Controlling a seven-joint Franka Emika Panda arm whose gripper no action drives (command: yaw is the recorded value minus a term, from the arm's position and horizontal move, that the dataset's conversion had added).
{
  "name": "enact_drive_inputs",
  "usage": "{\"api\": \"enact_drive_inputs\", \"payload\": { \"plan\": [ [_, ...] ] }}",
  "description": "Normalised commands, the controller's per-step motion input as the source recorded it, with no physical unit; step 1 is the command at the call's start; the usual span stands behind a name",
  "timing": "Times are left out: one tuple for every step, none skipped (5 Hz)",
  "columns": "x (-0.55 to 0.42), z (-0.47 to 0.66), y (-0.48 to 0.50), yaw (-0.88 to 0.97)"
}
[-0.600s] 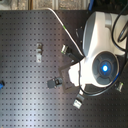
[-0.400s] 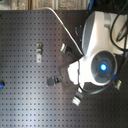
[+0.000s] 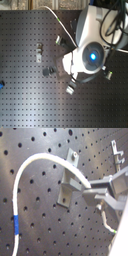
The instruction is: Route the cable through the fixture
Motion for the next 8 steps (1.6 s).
{"api": "enact_drive_inputs", "payload": {
  "plan": [
    [-0.172,0.18,0.239,0.61],
    [0.000,0.00,0.000,0.10],
    [-0.020,0.15,-0.039,0.00],
    [-0.255,0.26,-0.033,0.26],
    [-0.019,0.09,-0.002,0.29],
    [-0.030,0.00,0.015,0.07],
    [-0.009,0.11,0.000,0.07],
    [-0.101,0.15,-0.074,0.05]
  ]
}}
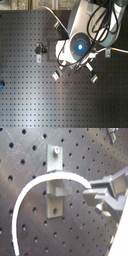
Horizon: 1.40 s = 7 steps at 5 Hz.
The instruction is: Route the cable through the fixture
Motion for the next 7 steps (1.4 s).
{"api": "enact_drive_inputs", "payload": {
  "plan": [
    [-0.149,0.11,-0.063,0.00],
    [0.000,0.00,-0.011,0.00],
    [-0.101,0.09,-0.058,0.01],
    [-0.132,0.12,-0.042,0.03],
    [-0.160,0.09,-0.013,0.04],
    [-0.121,0.06,0.006,0.03],
    [-0.174,0.13,0.010,0.01]
  ]
}}
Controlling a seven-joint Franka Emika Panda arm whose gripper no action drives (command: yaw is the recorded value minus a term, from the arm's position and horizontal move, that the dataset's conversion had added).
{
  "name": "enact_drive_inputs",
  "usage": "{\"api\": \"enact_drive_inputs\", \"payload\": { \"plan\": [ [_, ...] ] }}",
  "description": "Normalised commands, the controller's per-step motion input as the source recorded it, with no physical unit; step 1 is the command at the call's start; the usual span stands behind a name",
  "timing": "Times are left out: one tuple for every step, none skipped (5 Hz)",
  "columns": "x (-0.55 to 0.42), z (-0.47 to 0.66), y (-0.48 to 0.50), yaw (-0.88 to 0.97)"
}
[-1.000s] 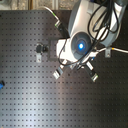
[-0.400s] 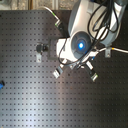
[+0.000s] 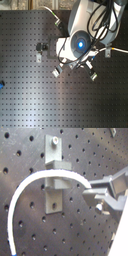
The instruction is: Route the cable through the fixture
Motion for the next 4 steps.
{"api": "enact_drive_inputs", "payload": {
  "plan": [
    [-0.196,0.22,0.012,0.00],
    [-0.204,0.25,0.037,0.01],
    [-0.291,0.34,0.047,0.04],
    [0.000,0.01,0.000,0.00]
  ]
}}
